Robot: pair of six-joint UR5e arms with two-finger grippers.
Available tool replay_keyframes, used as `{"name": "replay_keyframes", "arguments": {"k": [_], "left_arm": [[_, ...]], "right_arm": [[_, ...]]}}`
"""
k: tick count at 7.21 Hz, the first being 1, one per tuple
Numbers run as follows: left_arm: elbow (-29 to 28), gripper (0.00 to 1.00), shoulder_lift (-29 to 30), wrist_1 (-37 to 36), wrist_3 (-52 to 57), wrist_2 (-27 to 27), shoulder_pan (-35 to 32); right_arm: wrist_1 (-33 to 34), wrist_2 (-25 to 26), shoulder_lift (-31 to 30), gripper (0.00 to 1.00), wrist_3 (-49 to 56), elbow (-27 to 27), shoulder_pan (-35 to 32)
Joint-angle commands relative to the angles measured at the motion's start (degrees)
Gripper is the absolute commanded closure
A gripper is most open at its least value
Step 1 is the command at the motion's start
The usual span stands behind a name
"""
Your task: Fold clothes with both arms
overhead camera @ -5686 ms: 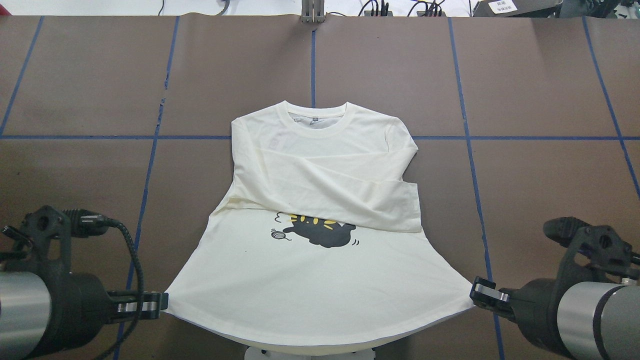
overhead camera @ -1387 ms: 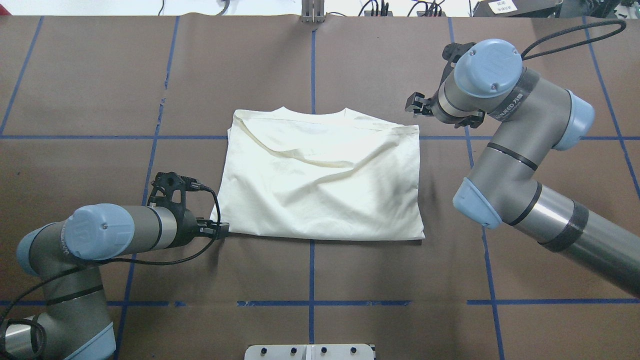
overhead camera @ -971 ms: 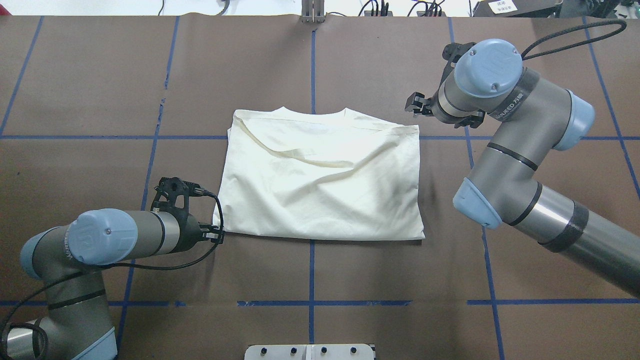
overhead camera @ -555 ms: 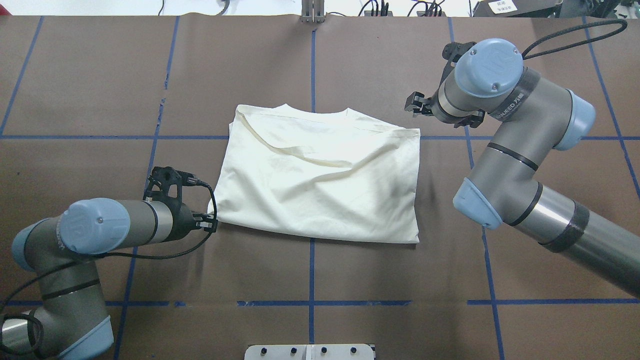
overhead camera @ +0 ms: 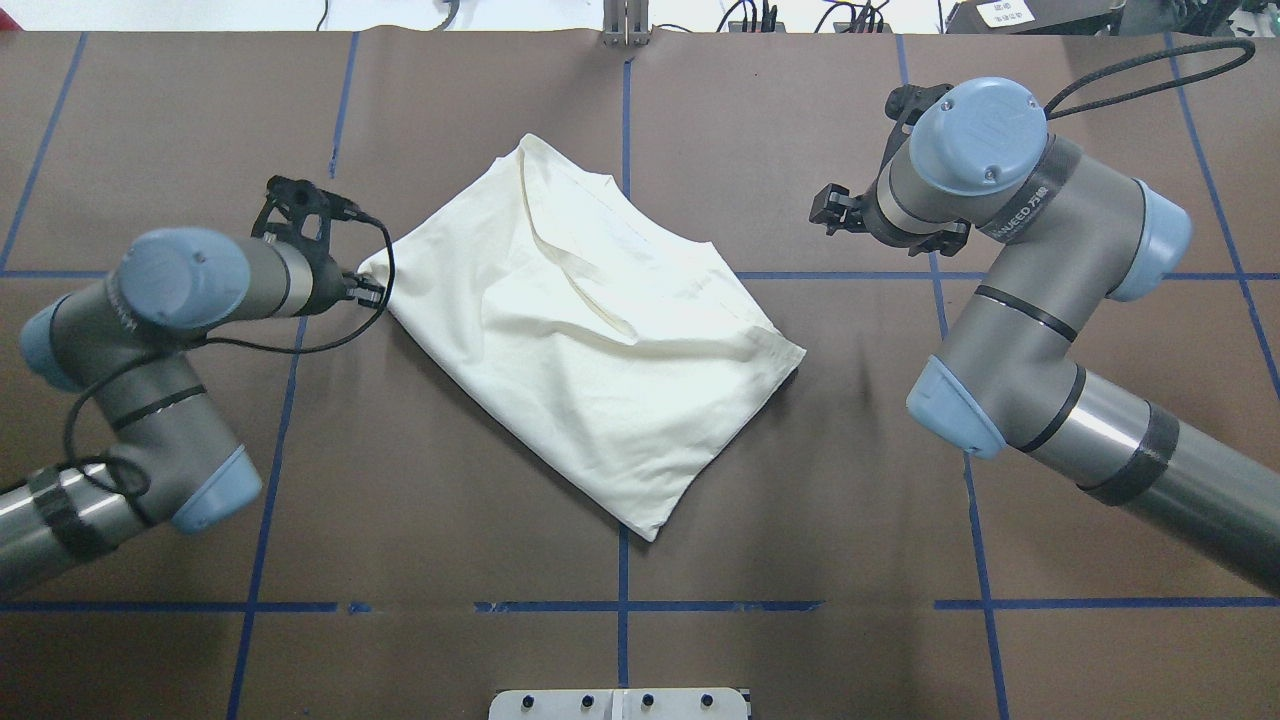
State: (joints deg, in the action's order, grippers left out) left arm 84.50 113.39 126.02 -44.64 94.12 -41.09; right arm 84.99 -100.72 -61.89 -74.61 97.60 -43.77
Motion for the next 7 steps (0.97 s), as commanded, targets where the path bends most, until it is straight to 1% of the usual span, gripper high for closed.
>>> {"name": "replay_keyframes", "arguments": {"k": [1, 2, 3, 4, 5, 6, 7], "left_arm": [[-22.0, 1.00, 18.0, 0.6, 3.1, -3.3, -5.2], [-32.5, 1.00, 25.9, 1.8, 3.9, -5.4, -7.2], [-33.9, 1.00, 26.3, 4.4, 7.3, -5.3, -9.3], [-33.7, 0.01, 25.7, 5.5, 8.2, -5.2, -9.8], [-31.4, 0.00, 23.1, 9.2, 8.3, -3.3, -9.9], [-29.0, 0.00, 22.1, 9.7, 8.5, 3.7, -11.8], [-24.9, 0.00, 18.8, 9.9, 10.0, 7.4, -12.3]], "right_arm": [[0.0, 0.0, -0.1, 0.00, -0.3, 1.2, -0.1], [0.1, 0.0, -0.5, 0.00, -0.5, 2.8, -0.1], [0.1, 0.0, -0.5, 0.00, -0.7, 3.3, 0.1], [0.0, 0.0, -0.2, 0.00, -0.9, 3.3, 0.4], [-0.1, 0.0, 0.2, 0.00, -1.3, 3.5, 1.5], [-4.6, 0.3, 0.9, 0.00, -2.9, 3.0, 3.7], [-10.4, 0.5, 1.0, 0.05, -3.6, 2.9, 5.8]]}}
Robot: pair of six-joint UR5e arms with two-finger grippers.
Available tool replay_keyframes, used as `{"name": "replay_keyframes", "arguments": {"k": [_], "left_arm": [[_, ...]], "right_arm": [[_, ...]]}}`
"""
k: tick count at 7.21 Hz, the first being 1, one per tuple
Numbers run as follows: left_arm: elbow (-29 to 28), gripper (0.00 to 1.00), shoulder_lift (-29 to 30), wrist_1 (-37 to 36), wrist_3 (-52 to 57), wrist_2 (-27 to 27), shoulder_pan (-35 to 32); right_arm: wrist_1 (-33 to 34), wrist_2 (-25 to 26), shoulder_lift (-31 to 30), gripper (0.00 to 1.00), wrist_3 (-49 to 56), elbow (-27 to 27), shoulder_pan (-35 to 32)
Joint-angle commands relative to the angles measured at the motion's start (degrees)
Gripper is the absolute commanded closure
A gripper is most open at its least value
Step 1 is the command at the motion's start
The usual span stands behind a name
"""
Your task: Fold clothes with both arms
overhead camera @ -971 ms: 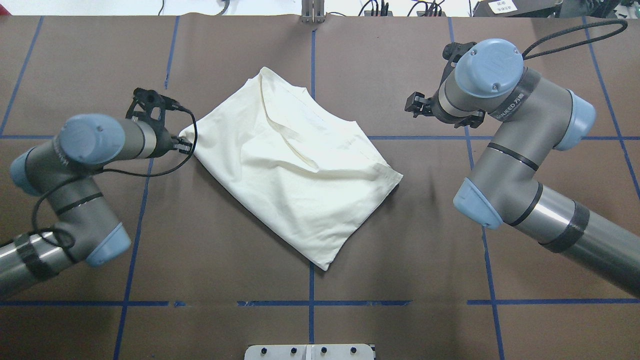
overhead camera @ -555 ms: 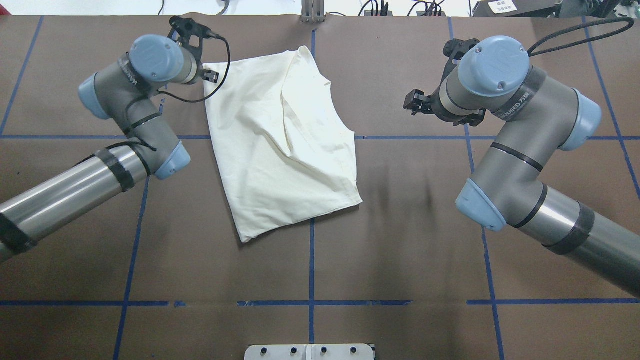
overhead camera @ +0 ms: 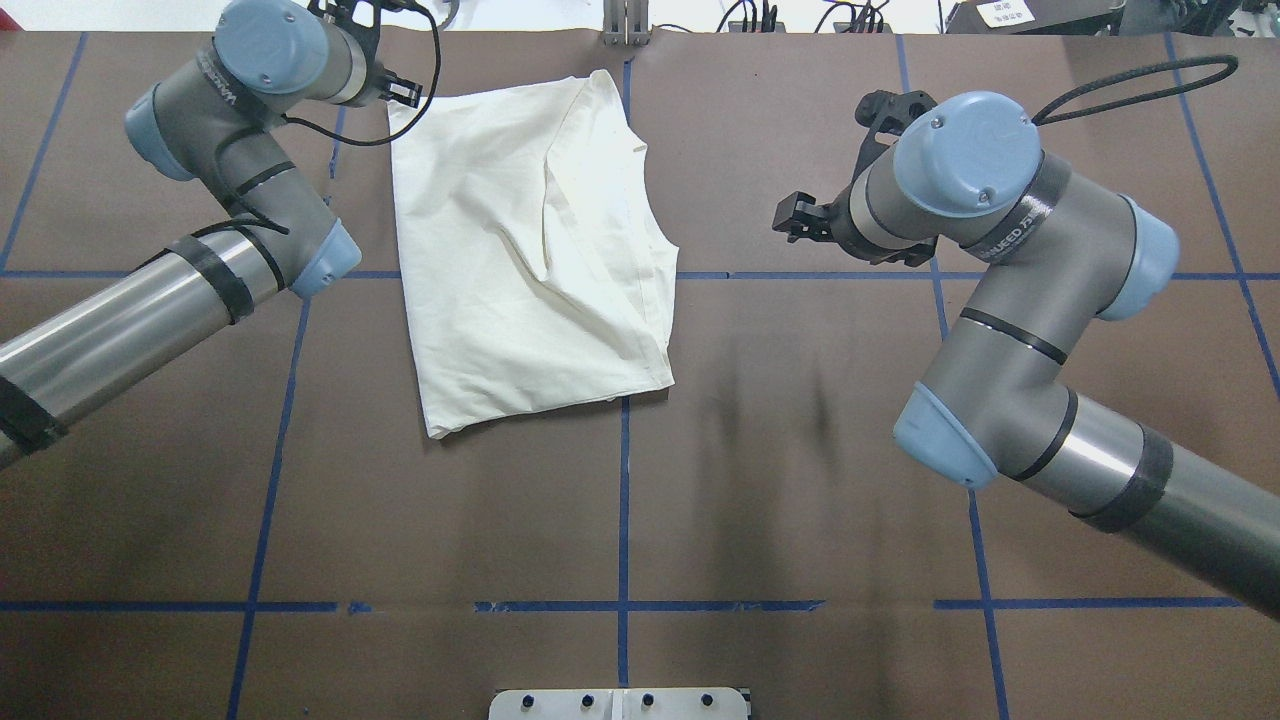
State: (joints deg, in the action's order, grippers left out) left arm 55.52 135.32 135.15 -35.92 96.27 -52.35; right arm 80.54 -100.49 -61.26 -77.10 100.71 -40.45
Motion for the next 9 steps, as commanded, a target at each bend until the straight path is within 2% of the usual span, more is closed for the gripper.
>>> {"name": "replay_keyframes", "arguments": {"k": [1, 2, 5, 6, 8, 9], "left_arm": [[7.5, 0.00, -5.5, 0.8, 1.2, 5.5, -1.0], [8.0, 0.00, -5.9, 0.7, 1.2, 5.5, -1.0], [8.3, 0.00, -6.0, 0.9, 0.8, 5.5, -1.0], [8.9, 0.00, -6.8, 1.0, 0.7, 5.5, -1.0], [10.6, 0.00, -8.1, 1.3, 0.6, 5.5, -1.0], [10.6, 0.00, -8.4, 1.3, 0.6, 5.5, -0.9]], "right_arm": [[-8.0, 0.3, 2.2, 0.24, -5.0, -0.3, 4.6], [-8.2, 0.6, 4.9, 0.37, -9.8, -1.5, 7.2], [-8.1, 3.9, 6.6, 0.46, -10.2, -2.1, 13.5], [-8.0, 5.1, 6.6, 0.52, -9.9, -2.9, 14.0], [-10.3, 8.3, 8.6, 0.55, -8.1, -8.2, 14.0], [-14.4, 8.3, 9.0, 0.56, -7.7, -12.1, 14.0]]}}
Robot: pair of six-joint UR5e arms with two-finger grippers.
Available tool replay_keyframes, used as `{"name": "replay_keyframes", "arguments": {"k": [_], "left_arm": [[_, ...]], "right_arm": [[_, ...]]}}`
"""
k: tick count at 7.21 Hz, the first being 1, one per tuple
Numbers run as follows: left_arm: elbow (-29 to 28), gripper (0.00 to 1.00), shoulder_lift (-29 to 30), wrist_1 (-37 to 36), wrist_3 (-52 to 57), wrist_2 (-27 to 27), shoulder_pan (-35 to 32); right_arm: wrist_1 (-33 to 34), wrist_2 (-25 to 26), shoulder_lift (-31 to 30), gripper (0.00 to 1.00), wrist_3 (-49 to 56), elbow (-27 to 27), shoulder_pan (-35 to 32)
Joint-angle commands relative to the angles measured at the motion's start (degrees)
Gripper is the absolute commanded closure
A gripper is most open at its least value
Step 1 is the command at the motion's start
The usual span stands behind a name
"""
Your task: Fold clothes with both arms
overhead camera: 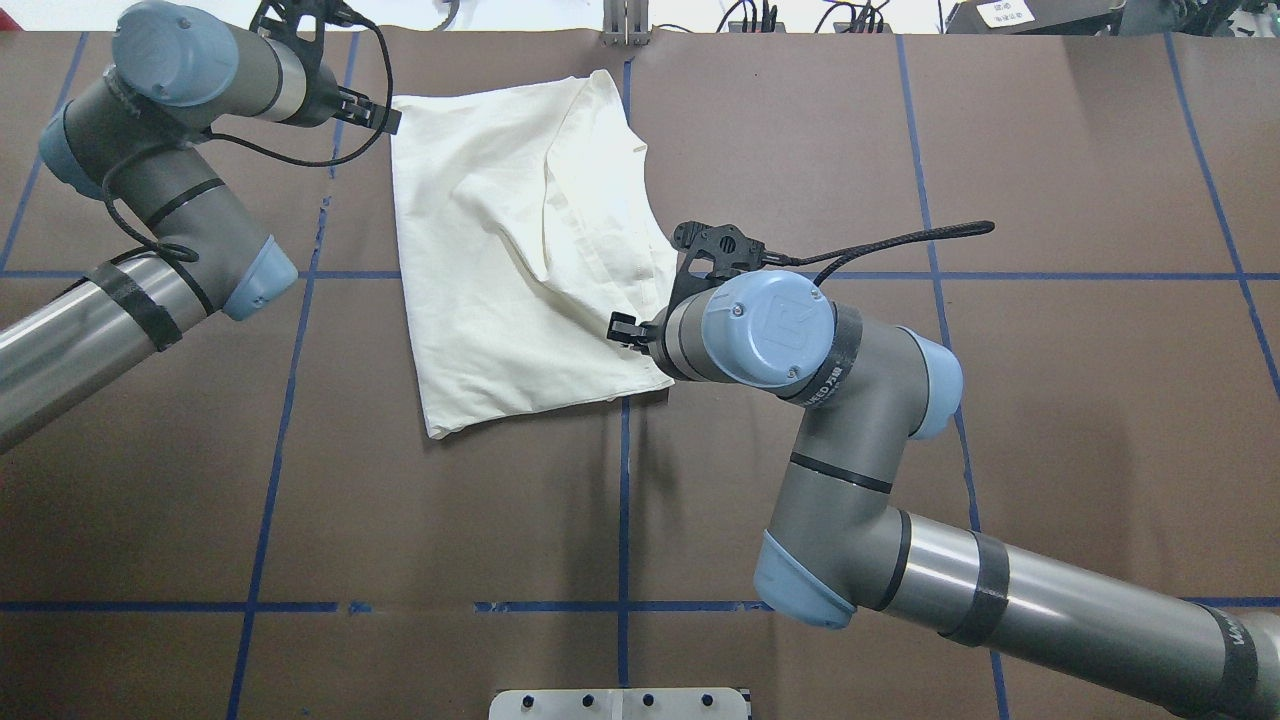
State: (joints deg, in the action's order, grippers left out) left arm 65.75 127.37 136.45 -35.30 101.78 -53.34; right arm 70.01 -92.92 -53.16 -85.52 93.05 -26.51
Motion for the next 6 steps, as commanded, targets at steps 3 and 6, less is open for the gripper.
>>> {"name": "replay_keyframes", "arguments": {"k": [3, 6], "left_arm": [[0.3, 0.00, -0.5, 0.0, 0.0, 0.0, 0.3], [0.3, 0.00, -0.5, 0.0, 0.0, 0.0, 0.3]], "right_arm": [[-6.5, 0.5, -0.2, 0.56, 2.3, -6.2, 0.6], [-6.4, 0.7, -1.0, 0.56, 2.4, -6.2, 1.4]]}}
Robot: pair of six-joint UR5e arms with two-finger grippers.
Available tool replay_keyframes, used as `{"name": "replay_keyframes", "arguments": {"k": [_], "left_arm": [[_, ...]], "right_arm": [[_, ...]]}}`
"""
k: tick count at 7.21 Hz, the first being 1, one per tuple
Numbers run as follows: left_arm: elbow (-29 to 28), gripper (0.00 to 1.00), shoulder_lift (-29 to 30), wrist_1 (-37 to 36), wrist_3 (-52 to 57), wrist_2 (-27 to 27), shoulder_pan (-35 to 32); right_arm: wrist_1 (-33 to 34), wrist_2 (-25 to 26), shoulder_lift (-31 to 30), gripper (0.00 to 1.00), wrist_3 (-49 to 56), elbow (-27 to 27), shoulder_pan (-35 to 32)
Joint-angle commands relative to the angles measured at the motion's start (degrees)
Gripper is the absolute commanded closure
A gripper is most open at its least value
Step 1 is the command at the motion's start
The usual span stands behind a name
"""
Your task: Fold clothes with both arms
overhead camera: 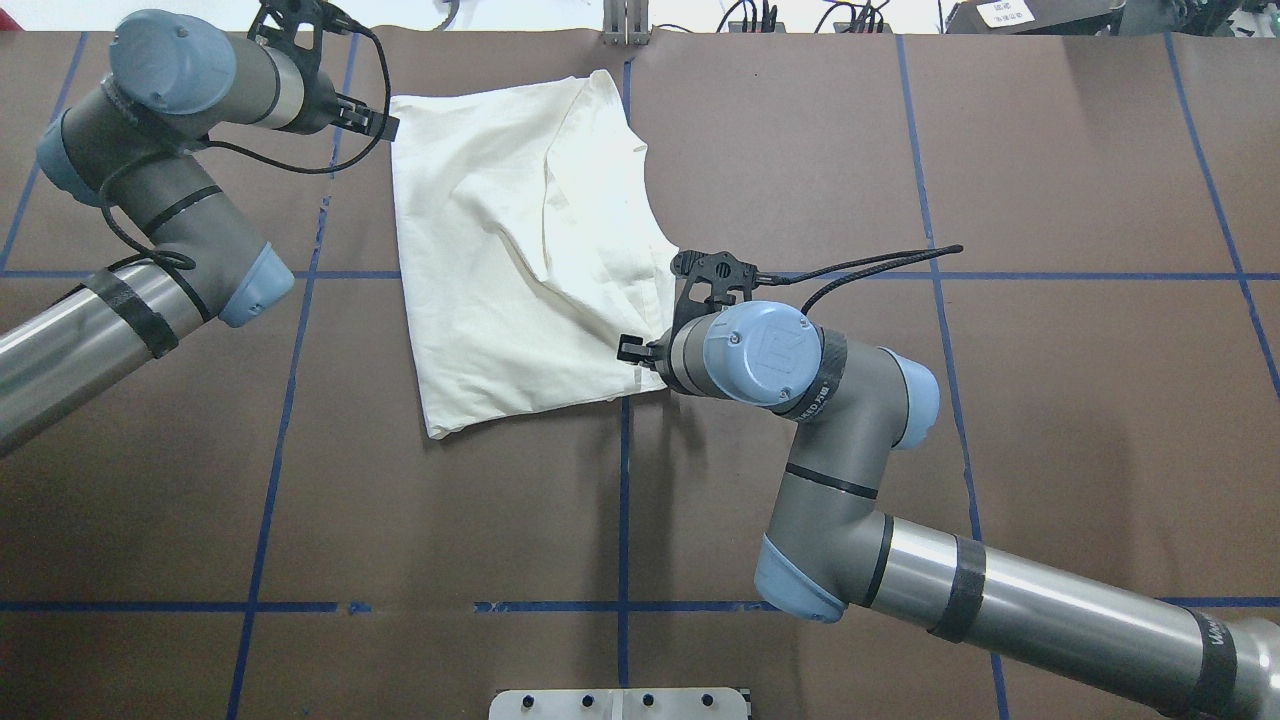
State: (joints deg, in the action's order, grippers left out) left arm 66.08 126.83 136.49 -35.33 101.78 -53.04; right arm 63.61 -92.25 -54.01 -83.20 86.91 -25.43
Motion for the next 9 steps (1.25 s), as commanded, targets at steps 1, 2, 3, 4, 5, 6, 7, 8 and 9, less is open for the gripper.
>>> {"name": "replay_keyframes", "arguments": {"k": [1, 2, 3, 4, 5, 6, 7, 8, 9], "left_arm": [[0.0, 0.00, -0.3, 0.0, 0.0, 0.0, 0.0], [0.0, 0.00, -0.4, 0.0, 0.1, 0.0, 0.0], [0.0, 0.00, -0.4, 0.0, 0.0, 0.0, 0.0], [0.0, 0.00, -0.4, 0.0, 0.1, 0.0, 0.0], [0.0, 0.00, -0.4, 0.0, 0.0, 0.0, 0.1], [0.0, 0.00, -0.3, 0.0, 0.0, 0.0, 0.0], [0.0, 0.00, -0.3, 0.0, 0.0, 0.0, 0.1], [0.0, 0.00, -0.4, 0.1, 0.0, 0.0, 0.1], [0.0, 0.00, -0.4, 0.1, 0.0, 0.0, 0.1]], "right_arm": [[0.0, 0.1, -0.1, 0.58, 0.1, -0.1, 0.3], [0.0, 0.1, 0.0, 0.83, 0.0, -0.1, 0.3], [0.0, 0.1, 0.0, 1.00, -0.1, -0.1, 0.3], [0.0, 0.2, 0.0, 1.00, -0.1, 0.0, 0.3], [-0.1, 0.5, 0.0, 1.00, -0.1, 0.4, 0.2], [-0.1, 0.6, 0.0, 1.00, -0.2, 1.1, -0.1], [-0.1, 1.0, -1.0, 1.00, -1.0, 1.9, -0.2], [-0.1, 2.7, -2.8, 1.00, -2.6, 3.8, 0.1], [-0.1, 4.2, -5.6, 1.00, -6.1, 6.9, 1.8]]}}
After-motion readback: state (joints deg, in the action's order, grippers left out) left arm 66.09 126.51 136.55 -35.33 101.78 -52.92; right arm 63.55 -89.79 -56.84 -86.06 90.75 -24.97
